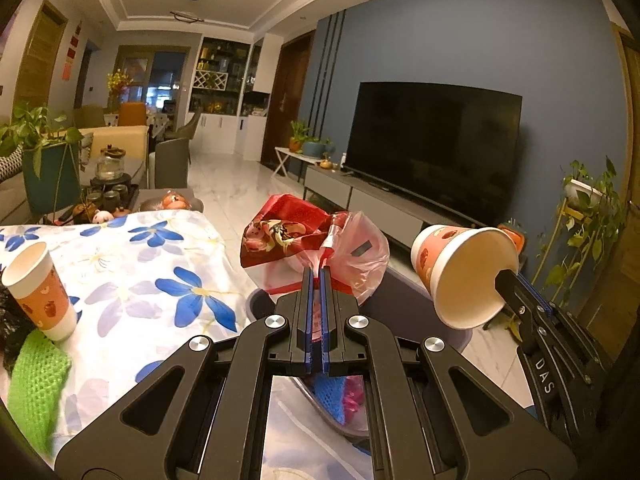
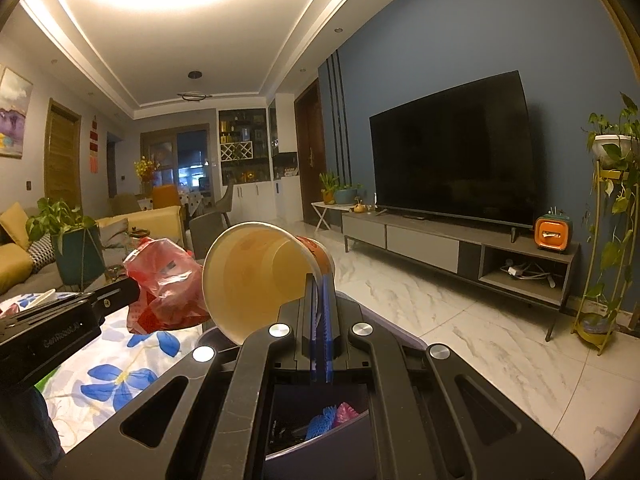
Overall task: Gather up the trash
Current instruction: 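Lift the paper cup and red wrapper and carry both over the grey bin, then open both grippers to drop the cup and wrapper into the grey bin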
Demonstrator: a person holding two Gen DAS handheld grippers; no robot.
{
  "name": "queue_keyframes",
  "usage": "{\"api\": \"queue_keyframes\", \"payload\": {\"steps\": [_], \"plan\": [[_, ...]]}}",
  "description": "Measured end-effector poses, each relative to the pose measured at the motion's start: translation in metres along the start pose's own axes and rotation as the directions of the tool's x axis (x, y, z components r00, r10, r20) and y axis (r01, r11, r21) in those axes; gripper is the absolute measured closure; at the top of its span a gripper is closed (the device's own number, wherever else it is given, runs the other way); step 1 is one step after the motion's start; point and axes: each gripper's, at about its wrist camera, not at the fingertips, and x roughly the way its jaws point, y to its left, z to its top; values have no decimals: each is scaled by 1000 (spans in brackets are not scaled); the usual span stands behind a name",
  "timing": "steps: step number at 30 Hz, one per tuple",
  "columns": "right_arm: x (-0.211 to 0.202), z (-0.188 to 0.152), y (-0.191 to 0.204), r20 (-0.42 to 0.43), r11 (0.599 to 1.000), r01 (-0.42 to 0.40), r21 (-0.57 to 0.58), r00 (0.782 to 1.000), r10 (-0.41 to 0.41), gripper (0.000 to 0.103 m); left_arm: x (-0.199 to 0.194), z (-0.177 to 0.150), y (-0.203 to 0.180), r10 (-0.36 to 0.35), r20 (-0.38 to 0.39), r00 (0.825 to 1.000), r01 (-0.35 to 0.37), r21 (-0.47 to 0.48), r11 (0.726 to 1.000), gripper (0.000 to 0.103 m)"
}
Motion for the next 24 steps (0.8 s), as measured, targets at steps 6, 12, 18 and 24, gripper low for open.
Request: {"api": "queue_keyframes", "payload": {"steps": [6, 12, 18, 24], "plan": [[4, -1, 0, -4, 1000, 4, 0, 1000, -4, 99, 9, -3, -5, -9, -16, 1000, 9, 13, 1000, 101], [10, -3, 0, -14, 1000, 6, -1, 1000, -6, 100, 18, -5, -10, -17, -35, 999, 17, 16, 1000, 101], [14, -6, 2, -21, 1000, 3, -3, 1000, -3, 99, 26, -9, -13, -32, -57, 998, 34, 35, 999, 101], [18, -10, 0, -35, 1000, -8, 4, 999, 8, 99, 34, -12, -11, -65, -88, 994, 66, 13, 998, 100]]}}
